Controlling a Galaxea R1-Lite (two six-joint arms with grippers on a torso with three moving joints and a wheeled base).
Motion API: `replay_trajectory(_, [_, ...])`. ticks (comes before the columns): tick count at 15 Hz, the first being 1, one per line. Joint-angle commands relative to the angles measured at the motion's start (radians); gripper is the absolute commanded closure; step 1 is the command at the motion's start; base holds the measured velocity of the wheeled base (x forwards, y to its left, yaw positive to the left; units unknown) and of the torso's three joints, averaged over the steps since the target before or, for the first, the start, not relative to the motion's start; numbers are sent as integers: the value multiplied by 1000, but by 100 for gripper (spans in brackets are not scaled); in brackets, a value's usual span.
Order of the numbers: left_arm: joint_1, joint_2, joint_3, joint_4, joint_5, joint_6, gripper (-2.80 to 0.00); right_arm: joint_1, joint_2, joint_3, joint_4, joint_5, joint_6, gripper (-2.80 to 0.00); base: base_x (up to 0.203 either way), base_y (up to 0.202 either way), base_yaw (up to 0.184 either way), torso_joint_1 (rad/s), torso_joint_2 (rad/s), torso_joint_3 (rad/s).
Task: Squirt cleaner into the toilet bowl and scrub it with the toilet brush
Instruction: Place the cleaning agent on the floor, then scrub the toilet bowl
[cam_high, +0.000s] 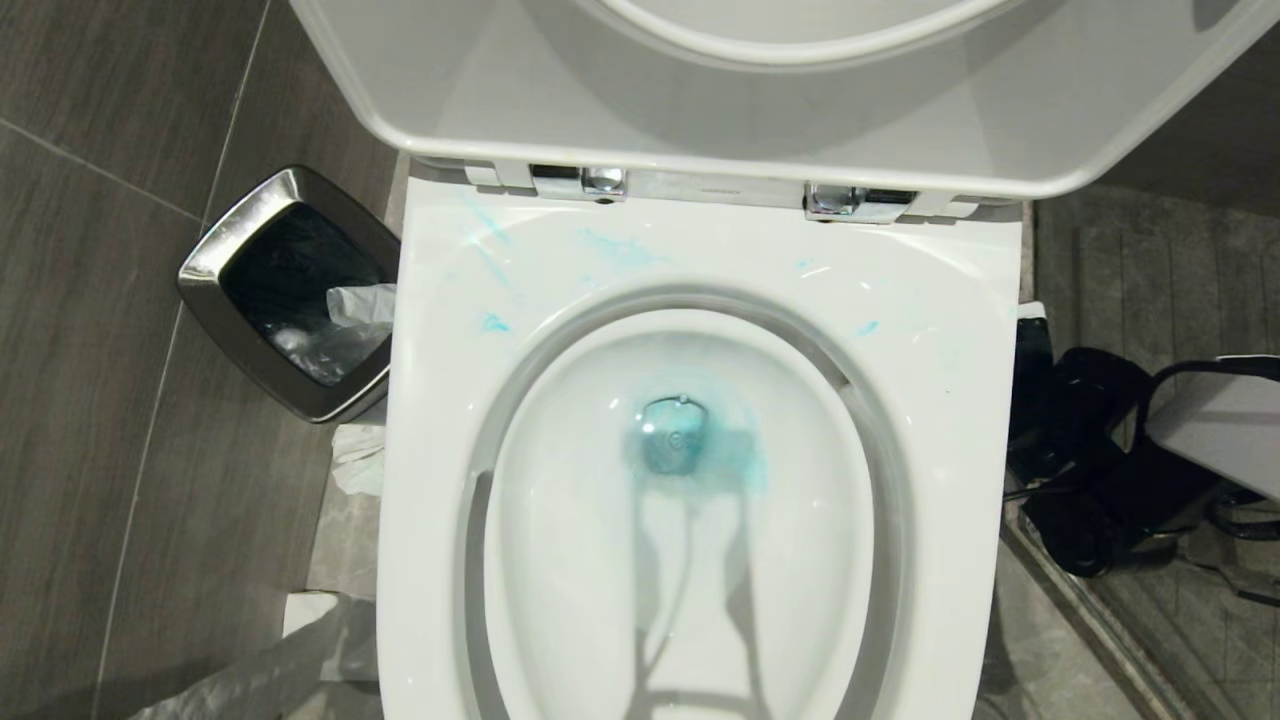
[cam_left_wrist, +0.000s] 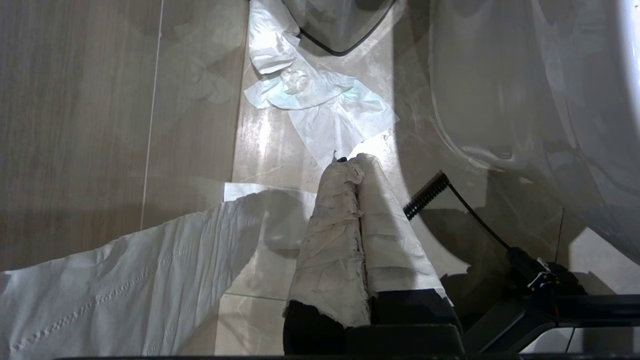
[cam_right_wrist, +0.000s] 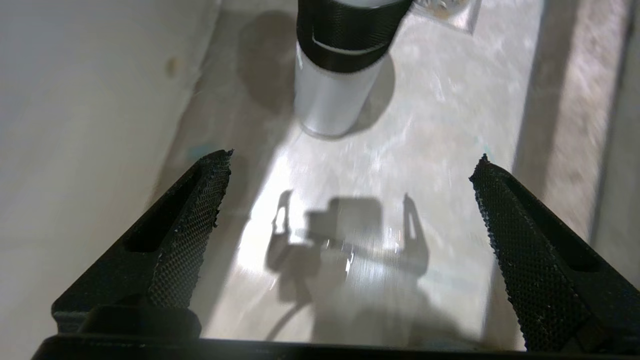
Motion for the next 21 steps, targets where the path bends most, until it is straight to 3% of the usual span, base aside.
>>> replay_trajectory(1, [0,-1,6,0,0,0,0,2,-114,102,-10,0,11,-280,0,0,0,0,0,0])
replay_trajectory(4, [0,0,6,0,0,0,0,10,-240,284,-11,-1,25,-280,0,0,0,0,0,0])
replay_trajectory(5, [0,1,6,0,0,0,0,12,-278,341,-11,-1,33,0,0,0,0,0,0,0])
replay_trajectory(8, [0,1,6,0,0,0,0,15,-420,459,-11,-5,42,0,0,0,0,0,0,0])
replay_trajectory(12, [6,1,8,-7,2,-2,0,15,-665,519,12,-11,15,0,0,0,0,0,0,0])
replay_trajectory(17, [6,1,8,-7,2,-2,0,16,-912,503,291,-13,-35,0,0,0,0,0,0,0])
replay_trajectory(21, [6,1,8,-7,2,-2,0,17,-1038,401,556,-26,-68,0,0,0,0,0,0,0])
